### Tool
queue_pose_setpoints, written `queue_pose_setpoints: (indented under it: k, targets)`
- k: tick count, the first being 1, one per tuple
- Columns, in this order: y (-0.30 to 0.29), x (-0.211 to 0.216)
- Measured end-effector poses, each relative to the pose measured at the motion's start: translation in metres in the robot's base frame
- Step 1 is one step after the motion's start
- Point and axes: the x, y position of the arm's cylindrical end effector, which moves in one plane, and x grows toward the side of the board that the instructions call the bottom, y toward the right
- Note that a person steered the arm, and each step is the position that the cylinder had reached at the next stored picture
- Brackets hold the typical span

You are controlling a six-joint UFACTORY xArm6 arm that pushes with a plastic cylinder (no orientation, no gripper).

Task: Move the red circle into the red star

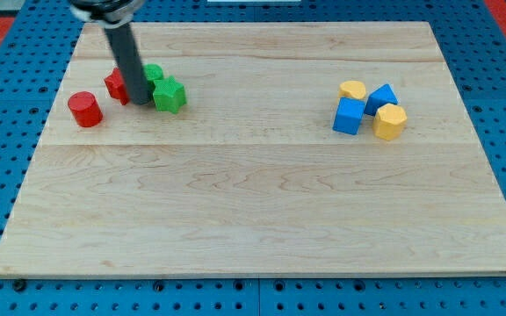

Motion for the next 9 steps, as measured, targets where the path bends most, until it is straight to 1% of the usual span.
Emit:
queue_pose_setpoints:
  k: [1, 2, 3, 4, 5, 6, 7, 8, 9]
  targets:
    - [0.099, -0.006]
    - [0.197, 0.007]
    - [0.209, 0.005]
    - [0.182, -0.005]
    - [0.143, 0.056]
    - [0.016, 0.084]
    - [-0.067, 0.069]
    - [-0.059, 0.054]
    - [-0.031, 0.067]
